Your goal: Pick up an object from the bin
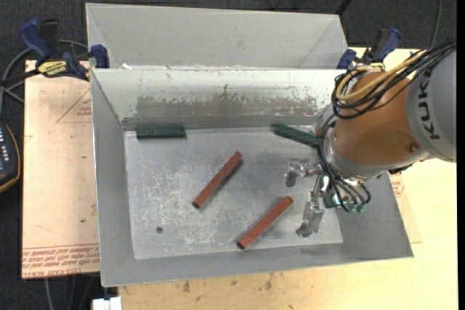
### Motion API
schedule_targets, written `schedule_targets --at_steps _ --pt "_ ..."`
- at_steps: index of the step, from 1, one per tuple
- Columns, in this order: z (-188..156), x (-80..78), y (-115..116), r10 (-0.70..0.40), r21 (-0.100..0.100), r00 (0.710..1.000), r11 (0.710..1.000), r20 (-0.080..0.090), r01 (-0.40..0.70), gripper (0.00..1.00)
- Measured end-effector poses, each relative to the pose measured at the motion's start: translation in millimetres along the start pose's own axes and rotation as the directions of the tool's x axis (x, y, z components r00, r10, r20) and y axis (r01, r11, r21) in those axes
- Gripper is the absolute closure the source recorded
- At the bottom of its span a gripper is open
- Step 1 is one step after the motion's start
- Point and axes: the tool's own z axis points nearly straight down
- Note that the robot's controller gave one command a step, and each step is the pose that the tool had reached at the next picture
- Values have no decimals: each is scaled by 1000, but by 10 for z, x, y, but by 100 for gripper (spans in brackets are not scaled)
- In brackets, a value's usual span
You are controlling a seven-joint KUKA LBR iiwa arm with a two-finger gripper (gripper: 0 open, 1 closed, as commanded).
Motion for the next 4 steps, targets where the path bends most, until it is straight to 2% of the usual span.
schedule_targets --at_steps 1,2,3,4 --pt "738 -89 99 -131 0 991 991 3 131 0" --pt "704 -105 95 -132 1 991 991 7 132 100" --pt "-778 -178 -199 -155 5 988 988 18 155 100" --pt "-732 -161 -189 -156 2 988 988 9 156 0"
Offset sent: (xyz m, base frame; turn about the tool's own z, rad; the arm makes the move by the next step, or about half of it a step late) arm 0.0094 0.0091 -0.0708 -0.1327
